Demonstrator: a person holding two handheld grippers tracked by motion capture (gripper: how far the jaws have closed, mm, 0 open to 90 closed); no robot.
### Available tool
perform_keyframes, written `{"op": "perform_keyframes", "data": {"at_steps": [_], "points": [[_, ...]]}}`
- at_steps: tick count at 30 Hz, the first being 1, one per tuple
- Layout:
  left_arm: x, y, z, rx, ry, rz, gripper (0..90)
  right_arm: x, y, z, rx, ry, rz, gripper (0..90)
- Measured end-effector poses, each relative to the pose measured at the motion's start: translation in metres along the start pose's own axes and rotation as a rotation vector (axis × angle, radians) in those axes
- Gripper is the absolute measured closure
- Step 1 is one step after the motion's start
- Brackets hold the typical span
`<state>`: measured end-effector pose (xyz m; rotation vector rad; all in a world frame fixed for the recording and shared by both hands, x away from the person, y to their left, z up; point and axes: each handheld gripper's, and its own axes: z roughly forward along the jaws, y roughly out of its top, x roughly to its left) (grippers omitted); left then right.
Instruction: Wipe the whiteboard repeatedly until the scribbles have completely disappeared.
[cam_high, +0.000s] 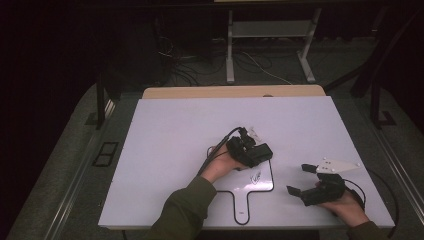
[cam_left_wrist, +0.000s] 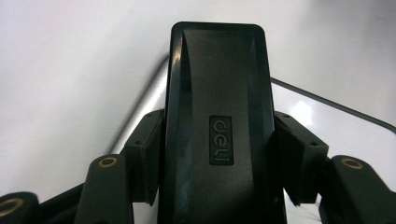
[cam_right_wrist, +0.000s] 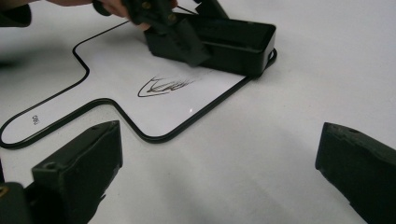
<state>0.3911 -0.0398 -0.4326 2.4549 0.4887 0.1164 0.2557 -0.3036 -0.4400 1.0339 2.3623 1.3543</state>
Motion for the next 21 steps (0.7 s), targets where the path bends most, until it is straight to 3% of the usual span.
{"op": "perform_keyframes", "data": {"at_steps": [3, 9, 11, 17, 19, 21], "points": [[0.009, 0.004, 0.003, -0.006, 0.027, -0.027, 38.8, 0.0, 0.0, 0.0, -0.003, 0.003, 0.002, 0.0], [0.018, 0.01, 0.006, 0.004, 0.062, -0.031, 38.8, -0.001, 0.0, 0.0, -0.004, 0.006, 0.008, 0.0], [0.015, 0.011, 0.007, 0.004, 0.059, -0.028, 38.9, -0.001, 0.0, 0.0, -0.006, 0.007, 0.007, 0.0], [-0.003, 0.016, 0.008, 0.042, 0.037, 0.055, 38.9, 0.0, 0.0, -0.001, -0.008, 0.006, 0.012, 0.0], [-0.003, 0.017, 0.009, 0.041, 0.053, 0.055, 38.9, 0.0, 0.0, -0.001, -0.008, 0.005, 0.012, 0.0], [0.004, 0.016, 0.008, 0.032, 0.068, 0.028, 38.9, 0.0, 0.0, -0.001, -0.008, 0.002, 0.007, 0.0]]}}
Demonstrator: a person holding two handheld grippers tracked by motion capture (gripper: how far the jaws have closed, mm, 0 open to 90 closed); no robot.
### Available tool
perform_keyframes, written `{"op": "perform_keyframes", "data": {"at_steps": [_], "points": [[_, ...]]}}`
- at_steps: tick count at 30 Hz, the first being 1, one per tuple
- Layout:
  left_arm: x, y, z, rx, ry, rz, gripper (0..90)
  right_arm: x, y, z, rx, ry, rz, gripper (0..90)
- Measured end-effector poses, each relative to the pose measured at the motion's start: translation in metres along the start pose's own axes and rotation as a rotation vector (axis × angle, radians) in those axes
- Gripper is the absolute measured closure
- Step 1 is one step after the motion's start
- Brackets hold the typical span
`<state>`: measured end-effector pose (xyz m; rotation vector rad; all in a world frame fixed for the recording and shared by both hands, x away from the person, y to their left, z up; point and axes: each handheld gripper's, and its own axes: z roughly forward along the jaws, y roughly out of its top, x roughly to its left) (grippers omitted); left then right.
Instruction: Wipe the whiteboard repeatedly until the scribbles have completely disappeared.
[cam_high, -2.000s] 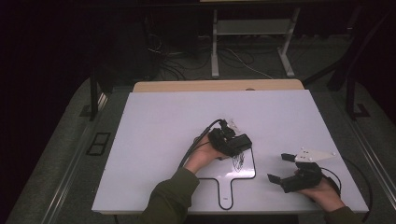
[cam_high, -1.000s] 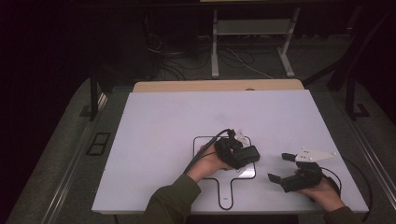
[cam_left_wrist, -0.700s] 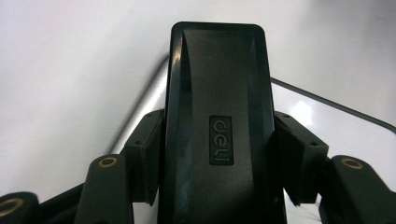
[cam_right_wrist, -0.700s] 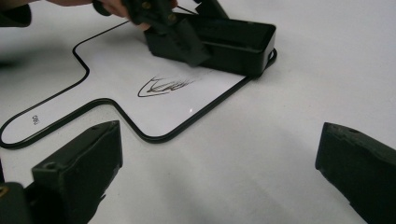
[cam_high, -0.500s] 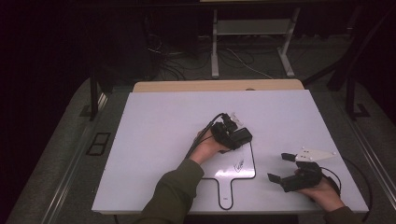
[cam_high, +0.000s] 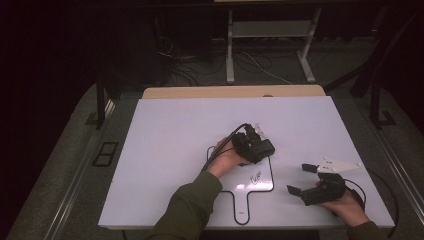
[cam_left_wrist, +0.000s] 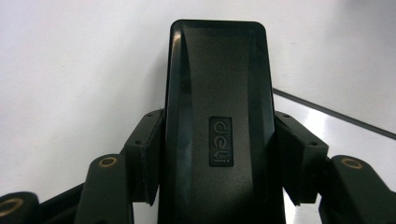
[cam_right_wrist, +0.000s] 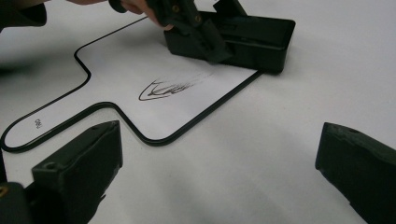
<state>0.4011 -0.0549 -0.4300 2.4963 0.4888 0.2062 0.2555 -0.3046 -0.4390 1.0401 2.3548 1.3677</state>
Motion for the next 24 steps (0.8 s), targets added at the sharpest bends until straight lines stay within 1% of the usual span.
{"op": "perform_keyframes", "data": {"at_steps": [1, 2, 3, 4, 5, 7, 8, 10, 12, 14, 16, 17, 18, 19, 21, 23, 24], "points": [[0.005, -0.001, 0.0, 0.001, 0.011, -0.016, 38.9, 0.0, 0.0, 0.0, -0.002, 0.001, 0.0, 0.0], [0.012, -0.001, -0.001, 0.008, 0.021, -0.018, 38.9, 0.0, 0.0, 0.0, -0.005, 0.003, 0.0, 0.0], [0.017, -0.002, -0.002, 0.012, 0.036, -0.031, 38.9, -0.001, 0.0, 0.0, -0.003, 0.0, 0.003, 0.0], [0.021, -0.003, -0.003, 0.016, 0.042, -0.047, 38.9, -0.001, 0.0, 0.0, -0.002, -0.001, 0.005, 0.0], [0.025, -0.004, -0.003, 0.014, 0.041, -0.058, 38.9, -0.002, 0.0, 0.0, -0.003, 0.0, 0.005, 0.0], [0.027, -0.004, -0.002, 0.008, 0.032, -0.067, 38.9, -0.002, 0.0, -0.001, -0.003, 0.001, 0.006, 0.0], [0.026, -0.004, -0.002, 0.007, 0.033, -0.068, 38.9, -0.002, 0.0, -0.001, -0.004, 0.002, 0.005, 0.0], [0.022, -0.002, -0.002, 0.013, 0.029, -0.052, 38.9, -0.002, 0.0, -0.002, -0.002, 0.002, 0.007, 0.0], [0.014, 0.001, 0.001, 0.013, 0.009, -0.033, 38.9, -0.003, 0.0, -0.001, -0.004, 0.0, 0.008, 0.0], [0.007, 0.004, 0.002, 0.013, 0.005, -0.014, 38.9, -0.003, -0.001, -0.001, -0.003, 0.001, 0.005, 0.0], [-0.002, 0.007, 0.004, 0.015, -0.015, 0.01, 38.9, -0.002, -0.001, -0.001, -0.002, 0.001, 0.004, 0.0], [-0.005, 0.009, 0.005, 0.015, -0.01, 0.027, 38.9, -0.002, -0.001, -0.001, -0.002, 0.0, 0.005, 0.0], [-0.006, 0.01, 0.004, 0.025, -0.003, 0.047, 38.9, -0.002, -0.001, -0.002, -0.003, 0.0, 0.007, 0.0], [-0.007, 0.01, 0.004, 0.026, 0.006, 0.052, 38.9, -0.003, 0.0, -0.002, -0.004, -0.001, 0.007, 0.0], [-0.002, 0.009, 0.005, 0.012, 0.023, 0.019, 38.9, -0.003, -0.001, -0.002, -0.006, -0.003, 0.007, 0.0], [0.005, 0.006, 0.003, 0.017, 0.053, -0.005, 38.9, -0.003, -0.001, -0.003, -0.006, -0.004, 0.008, 0.0], [0.009, 0.005, 0.002, 0.02, 0.057, -0.017, 38.9, -0.003, -0.001, -0.003, -0.008, -0.003, 0.007, 0.0]]}}
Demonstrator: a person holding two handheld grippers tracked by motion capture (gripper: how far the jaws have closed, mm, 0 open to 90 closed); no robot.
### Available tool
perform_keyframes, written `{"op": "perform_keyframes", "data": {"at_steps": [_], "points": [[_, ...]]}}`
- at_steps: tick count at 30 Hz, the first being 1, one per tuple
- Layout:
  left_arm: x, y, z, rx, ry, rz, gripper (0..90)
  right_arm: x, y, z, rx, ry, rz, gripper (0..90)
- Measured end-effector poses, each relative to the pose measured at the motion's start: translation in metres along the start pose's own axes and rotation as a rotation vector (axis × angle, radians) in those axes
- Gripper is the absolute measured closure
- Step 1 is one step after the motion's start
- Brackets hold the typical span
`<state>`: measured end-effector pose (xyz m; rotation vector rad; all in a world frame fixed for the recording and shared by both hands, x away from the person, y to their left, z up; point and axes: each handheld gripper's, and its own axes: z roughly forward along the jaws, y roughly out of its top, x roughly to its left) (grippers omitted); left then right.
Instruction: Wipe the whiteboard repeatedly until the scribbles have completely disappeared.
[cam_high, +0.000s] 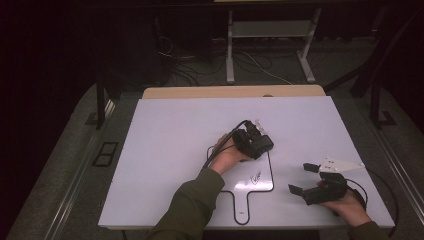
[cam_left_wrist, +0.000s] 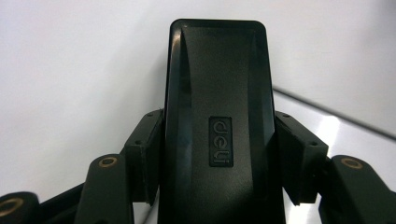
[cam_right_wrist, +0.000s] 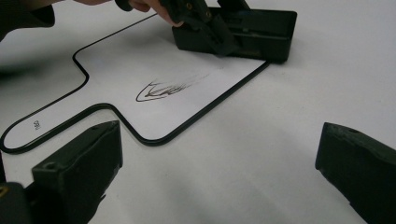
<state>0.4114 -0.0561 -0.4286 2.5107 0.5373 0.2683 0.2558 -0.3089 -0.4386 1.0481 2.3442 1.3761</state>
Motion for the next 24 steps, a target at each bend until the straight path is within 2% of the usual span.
{"op": "perform_keyframes", "data": {"at_steps": [1, 3, 5, 9, 11, 14, 17, 21, 24], "points": [[0.003, -0.002, 0.0, -0.004, -0.007, -0.015, 38.9, 0.0, 0.0, 0.0, 0.0, 0.0, 0.002, 0.0], [0.004, -0.003, -0.001, -0.009, -0.014, -0.016, 38.9, -0.001, 0.0, 0.0, 0.002, -0.001, 0.001, 0.0], [0.0, -0.002, -0.001, -0.002, -0.013, 0.012, 38.9, -0.001, 0.0, 0.0, 0.003, 0.001, 0.002, 0.0], [-0.016, 0.0, 0.0, -0.014, -0.052, 0.044, 38.9, 0.0, 0.0, 0.001, 0.004, -0.001, 0.002, 0.0], [-0.022, 0.0, -0.002, -0.002, -0.062, 0.075, 38.9, 0.0, 0.0, 0.0, 0.001, -0.001, 0.001, 0.0], [-0.028, -0.003, -0.005, 0.0, -0.087, 0.085, 38.9, 0.0, 0.0, 0.001, 0.003, -0.001, 0.0, 0.0], [-0.032, -0.006, -0.006, -0.014, -0.093, 0.079, 38.9, 0.0, 0.0, 0.001, 0.004, 0.001, -0.001, 0.0], [-0.026, -0.009, -0.006, -0.019, -0.102, 0.061, 38.9, 0.0, 0.0, 0.001, 0.003, -0.003, -0.001, 0.0], [-0.023, -0.011, -0.008, -0.02, -0.091, 0.044, 38.9, 0.0, 0.0, 0.0, 0.004, -0.002, 0.0, 0.0]]}}
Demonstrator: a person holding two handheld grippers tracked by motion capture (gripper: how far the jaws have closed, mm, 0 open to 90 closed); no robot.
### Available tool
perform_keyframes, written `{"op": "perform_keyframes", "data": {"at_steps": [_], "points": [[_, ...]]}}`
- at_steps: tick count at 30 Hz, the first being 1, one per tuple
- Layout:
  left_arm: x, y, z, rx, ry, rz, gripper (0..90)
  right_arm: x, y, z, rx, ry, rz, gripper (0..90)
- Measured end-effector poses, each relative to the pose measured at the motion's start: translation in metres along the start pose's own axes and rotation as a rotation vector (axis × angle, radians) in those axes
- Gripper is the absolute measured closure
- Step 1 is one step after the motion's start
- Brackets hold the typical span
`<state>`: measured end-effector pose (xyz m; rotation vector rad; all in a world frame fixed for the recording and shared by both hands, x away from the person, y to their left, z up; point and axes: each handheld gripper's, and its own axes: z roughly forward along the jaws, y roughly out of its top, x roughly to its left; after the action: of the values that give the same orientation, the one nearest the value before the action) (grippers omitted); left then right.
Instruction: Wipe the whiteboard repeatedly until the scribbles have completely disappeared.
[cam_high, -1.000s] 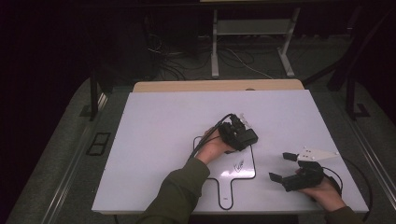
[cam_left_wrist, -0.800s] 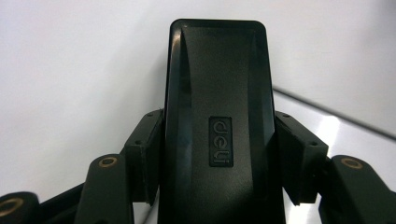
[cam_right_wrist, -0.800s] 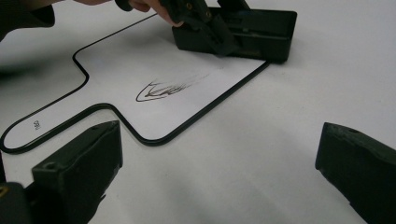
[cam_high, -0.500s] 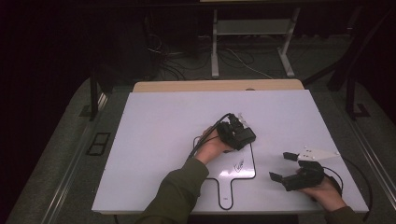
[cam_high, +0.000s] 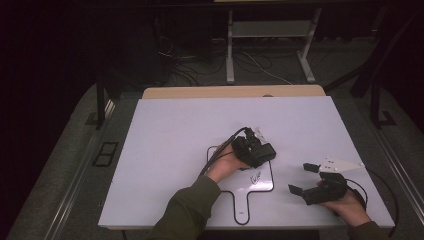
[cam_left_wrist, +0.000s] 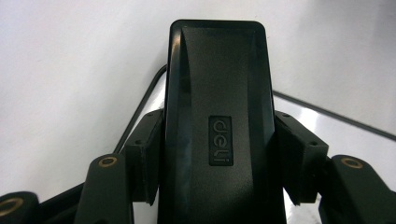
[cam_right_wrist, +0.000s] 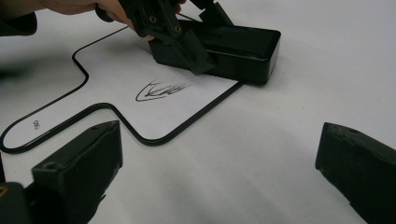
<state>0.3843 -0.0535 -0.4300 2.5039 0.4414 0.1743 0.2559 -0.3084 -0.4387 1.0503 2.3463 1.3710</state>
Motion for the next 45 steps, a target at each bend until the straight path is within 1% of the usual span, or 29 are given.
{"op": "perform_keyframes", "data": {"at_steps": [4, 6, 7, 15, 16, 17, 18, 19, 20, 21, 22, 23, 24, 28, 29, 30, 31, 33, 34, 35, 37, 40, 42, 43, 45], "points": [[0.001, -0.006, -0.004, -0.002, -0.001, -0.013, 38.9, 0.0, 0.0, 0.001, 0.002, 0.003, 0.001, 0.0], [0.0, -0.009, -0.006, 0.004, -0.005, -0.002, 38.9, -0.001, 0.0, 0.001, 0.005, 0.001, 0.001, 0.0], [-0.001, -0.009, -0.007, 0.002, -0.006, -0.003, 38.9, -0.001, 0.0, 0.001, 0.005, 0.001, 0.002, 0.0], [-0.018, -0.016, -0.011, -0.01, -0.024, 0.016, 38.9, 0.0, 0.0, 0.002, 0.007, 0.003, 0.001, 0.0], [-0.021, -0.017, -0.011, -0.012, -0.033, 0.001, 38.9, 0.0, 0.0, 0.002, 0.007, 0.003, 0.0, 0.0], [-0.022, -0.017, -0.011, -0.018, -0.033, 0.008, 38.9, 0.0, 0.0, 0.002, 0.008, 0.003, 0.0, 0.0], [-0.026, -0.018, -0.011, -0.028, -0.039, -0.007, 38.9, 0.0, 0.0, 0.002, 0.008, 0.002, 0.001, 0.0], [-0.029, -0.019, -0.011, -0.025, -0.048, -0.005, 38.9, 0.0, 0.0, 0.002, 0.008, 0.001, 0.0, 0.0], [-0.032, -0.019, -0.012, -0.021, -0.05, 0.009, 38.9, 0.0, 0.0, 0.002, 0.008, 0.002, 0.002, 0.0], [-0.035, -0.019, -0.012, -0.03, -0.052, 0.003, 38.9, 0.0, 0.0, 0.001, 0.007, 0.002, 0.002, 0.0], [-0.038, -0.019, -0.012, -0.026, -0.056, 0.018, 38.9, 0.0, 0.0, 0.001, 0.007, 0.002, 0.002, 0.0], [-0.041, -0.02, -0.012, -0.032, -0.061, 0.01, 38.9, 0.0, 0.0, 0.002, 0.008, 0.001, 0.002, 0.0], [-0.043, -0.02, -0.013, -0.027, -0.067, 0.023, 38.9, 0.0, 0.0, 0.002, 0.008, 0.001, 0.002, 0.0], [-0.054, -0.023, -0.014, -0.036, -0.094, 0.024, 38.9, 0.0, 0.0, 0.001, 0.008, 0.001, 0.001, 0.0], [-0.056, -0.023, -0.015, -0.033, -0.098, 0.034, 38.9, 0.0, 0.0, 0.001, 0.007, 0.0, 0.0, 0.0], [-0.057, -0.024, -0.015, -0.036, -0.091, 0.035, 38.9, 0.0, 0.0, 0.001, 0.008, 0.0, 0.001, 0.0], [-0.056, -0.024, -0.015, -0.03, -0.088, 0.045, 38.9, 0.0, 0.0, 0.001, 0.008, 0.0, 0.001, 0.0], [-0.051, -0.024, -0.014, -0.044, -0.078, 0.023, 38.9, 0.0, 0.0, 0.001, 0.008, 0.0, 0.002, 0.0], [-0.046, -0.024, -0.015, -0.034, -0.068, 0.027, 38.9, 0.0, 0.0, 0.001, 0.008, 0.0, 0.002, 0.0], [-0.043, -0.025, -0.015, -0.042, -0.062, 0.009, 38.9, 0.0, 0.0, 0.001, 0.006, 0.0, -0.001, 0.0], [-0.034, -0.026, -0.016, -0.035, -0.041, 0.002, 38.9, 0.0, 0.0, 0.001, 0.005, -0.001, 0.0, 0.0], [-0.022, -0.027, -0.016, -0.035, -0.014, -0.027, 38.9, -0.001, 0.0, 0.001, 0.007, -0.001, 0.001, 0.0], [-0.016, -0.029, -0.017, -0.04, -0.008, -0.048, 38.9, -0.001, 0.0, 0.001, 0.007, -0.001, 0.001, 0.0], [-0.014, -0.03, -0.017, -0.047, -0.009, -0.054, 38.9, -0.001, 0.0, 0.001, 0.007, 0.0, 0.001, 0.0], [-0.018, -0.03, -0.018, -0.035, -0.011, -0.047, 38.9, -0.001, 0.0, 0.001, 0.006, 0.0, 0.001, 0.0]]}}
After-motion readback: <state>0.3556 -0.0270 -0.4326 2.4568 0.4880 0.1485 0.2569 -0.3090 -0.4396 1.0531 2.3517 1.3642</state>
